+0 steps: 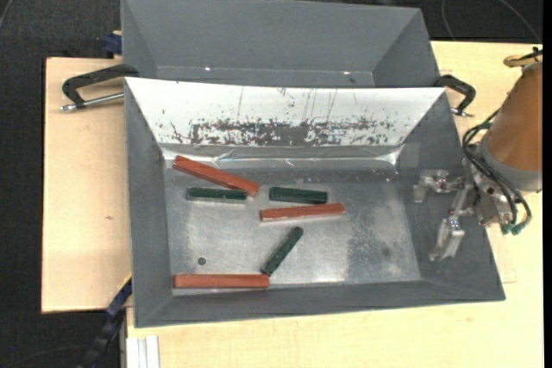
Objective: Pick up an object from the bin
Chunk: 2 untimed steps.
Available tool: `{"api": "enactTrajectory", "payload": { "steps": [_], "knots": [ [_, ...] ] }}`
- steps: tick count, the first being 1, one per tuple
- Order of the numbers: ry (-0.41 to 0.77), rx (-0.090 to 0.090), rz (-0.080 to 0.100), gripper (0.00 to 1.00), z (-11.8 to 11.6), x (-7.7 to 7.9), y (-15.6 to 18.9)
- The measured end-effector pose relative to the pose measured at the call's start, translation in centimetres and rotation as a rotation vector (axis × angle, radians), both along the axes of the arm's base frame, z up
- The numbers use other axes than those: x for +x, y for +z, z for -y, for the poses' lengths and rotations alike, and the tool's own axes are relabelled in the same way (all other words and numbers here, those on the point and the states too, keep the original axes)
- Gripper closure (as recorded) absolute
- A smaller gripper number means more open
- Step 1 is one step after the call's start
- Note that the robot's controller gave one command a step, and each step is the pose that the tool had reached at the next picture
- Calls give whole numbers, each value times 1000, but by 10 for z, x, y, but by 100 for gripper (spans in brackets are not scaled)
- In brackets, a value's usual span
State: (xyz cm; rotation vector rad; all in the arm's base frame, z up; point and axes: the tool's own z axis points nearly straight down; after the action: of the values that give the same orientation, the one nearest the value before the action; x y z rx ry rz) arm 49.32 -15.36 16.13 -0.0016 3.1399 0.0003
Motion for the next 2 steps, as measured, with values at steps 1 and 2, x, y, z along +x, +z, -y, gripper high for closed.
{"api": "enactTrajectory", "payload": {
  "steps": [1,2],
  "knots": [
    [327,2,-3,0,-17,37,-86],
    [260,3,11,0,-116,72,-34]
  ]
}}
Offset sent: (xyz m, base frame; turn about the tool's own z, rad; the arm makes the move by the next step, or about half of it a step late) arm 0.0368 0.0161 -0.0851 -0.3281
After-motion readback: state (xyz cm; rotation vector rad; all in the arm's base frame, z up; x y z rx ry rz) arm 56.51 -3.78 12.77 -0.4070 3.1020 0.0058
